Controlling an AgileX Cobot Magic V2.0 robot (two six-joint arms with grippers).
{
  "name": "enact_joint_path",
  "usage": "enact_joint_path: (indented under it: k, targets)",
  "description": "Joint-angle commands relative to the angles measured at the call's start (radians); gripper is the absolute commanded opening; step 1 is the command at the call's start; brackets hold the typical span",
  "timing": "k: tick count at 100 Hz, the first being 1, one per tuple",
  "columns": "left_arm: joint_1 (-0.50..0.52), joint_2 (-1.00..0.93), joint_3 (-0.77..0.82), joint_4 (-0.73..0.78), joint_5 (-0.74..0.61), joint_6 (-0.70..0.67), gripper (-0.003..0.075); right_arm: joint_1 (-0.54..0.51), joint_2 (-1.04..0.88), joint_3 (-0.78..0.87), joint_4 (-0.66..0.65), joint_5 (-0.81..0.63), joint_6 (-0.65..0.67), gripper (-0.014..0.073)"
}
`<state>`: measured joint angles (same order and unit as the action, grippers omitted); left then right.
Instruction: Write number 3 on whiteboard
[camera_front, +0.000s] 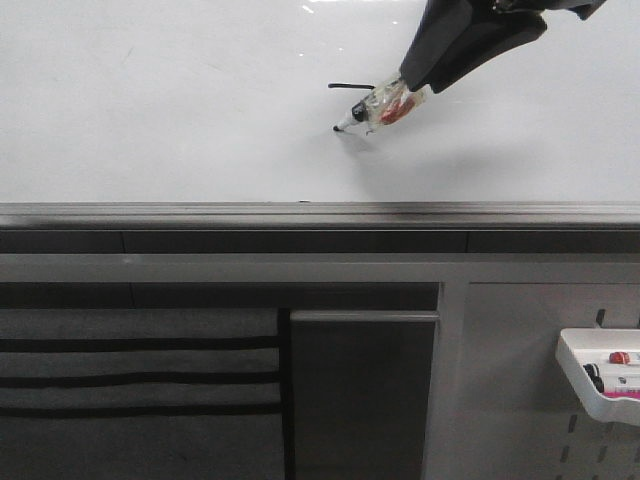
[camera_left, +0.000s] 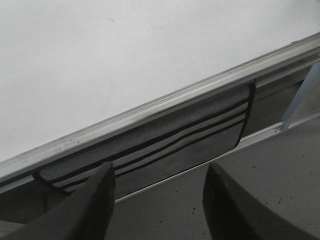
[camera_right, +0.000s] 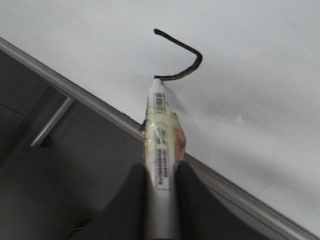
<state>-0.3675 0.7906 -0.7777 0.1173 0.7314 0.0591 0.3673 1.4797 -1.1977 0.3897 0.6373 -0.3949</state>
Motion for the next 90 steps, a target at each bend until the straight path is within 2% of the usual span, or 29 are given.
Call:
enact_joint_path:
  k: [1,13,23,41,50,61,76,90]
  targets:
    - [0.002,-0.004,-0.025,-0.001,-0.066,-0.012,0.0369,-0.024,-0.026,-0.037,-0.041,-0.107,0.008,-0.0048]
    - [0.002,-0.004,-0.025,-0.001,-0.066,-0.012,0.0369,-0.084,-0.066,-0.002,-0.048,0.011,0.008,-0.0048]
    - [0.002,-0.004,-0.025,-0.001,-0.066,-0.012,0.0369,-0.08,-0.077,0.05,-0.043,0.022,0.008,-0.0048]
    - [0.002,-0.004,-0.025,-0.001,-0.066,-0.012,0.0369,0.009,-0.027,0.055,0.012,-0.14,0.008,-0.0048]
    - [0.002,-0.004,-0.025,-0.001,-0.066,-0.012,0.0369,0.049,-0.012,-0.002,0.016,-0.15,0.008,-0.0048]
    - [0.002,-0.004,-0.025,-0.001,-0.066,-0.012,0.0369,0.07,-0.05,-0.056,0.025,-0.02,-0.012,-0.0048]
    - [0.002,-0.004,-0.025,-0.001,-0.066,-0.012,0.0369,0.115,-0.194,-0.042,0.029,0.23,-0.248,-0.0048]
    - [0.002,-0.004,-0.025,-0.001,-0.066,-0.012,0.0369,0.149,-0.316,-0.016,0.029,0.264,-0.313,-0.0048]
